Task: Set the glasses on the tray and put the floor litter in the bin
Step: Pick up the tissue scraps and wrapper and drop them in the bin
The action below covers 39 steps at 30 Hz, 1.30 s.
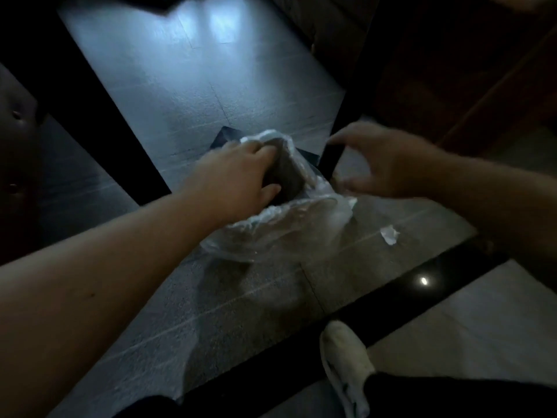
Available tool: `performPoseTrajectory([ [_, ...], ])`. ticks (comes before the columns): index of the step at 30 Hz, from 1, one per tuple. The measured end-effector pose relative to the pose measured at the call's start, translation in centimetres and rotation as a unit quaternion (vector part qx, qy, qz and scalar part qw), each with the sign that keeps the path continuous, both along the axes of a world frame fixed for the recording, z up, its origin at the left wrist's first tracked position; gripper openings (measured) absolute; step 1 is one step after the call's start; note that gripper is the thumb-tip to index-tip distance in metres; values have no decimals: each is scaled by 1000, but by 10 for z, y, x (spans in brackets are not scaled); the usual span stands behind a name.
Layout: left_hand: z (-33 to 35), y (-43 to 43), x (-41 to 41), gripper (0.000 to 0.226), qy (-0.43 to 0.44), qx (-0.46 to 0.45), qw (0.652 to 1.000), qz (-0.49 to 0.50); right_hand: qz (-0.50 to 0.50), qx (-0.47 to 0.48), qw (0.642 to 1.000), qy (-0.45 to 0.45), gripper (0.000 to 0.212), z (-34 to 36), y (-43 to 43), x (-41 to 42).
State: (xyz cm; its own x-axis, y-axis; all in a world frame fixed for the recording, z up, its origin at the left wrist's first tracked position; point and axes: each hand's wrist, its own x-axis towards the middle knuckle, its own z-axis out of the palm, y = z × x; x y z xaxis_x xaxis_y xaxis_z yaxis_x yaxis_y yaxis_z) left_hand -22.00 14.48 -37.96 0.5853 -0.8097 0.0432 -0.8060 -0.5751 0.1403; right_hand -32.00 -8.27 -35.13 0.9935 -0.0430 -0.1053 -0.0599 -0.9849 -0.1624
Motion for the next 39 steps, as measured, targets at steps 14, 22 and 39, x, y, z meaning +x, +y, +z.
performPoseTrajectory([
  [14,-12,-144,-64,49,-5,-32,996,-85,-112,66,992,-4,50,-88,-120,-60],
  [22,-91,-217,-106,39,56,-4,996,-67,-143,90,983,79,45,-173,-194,-68],
  [39,-239,-255,-73,38,149,140,974,99,-87,113,962,233,14,-310,-234,-80],
])
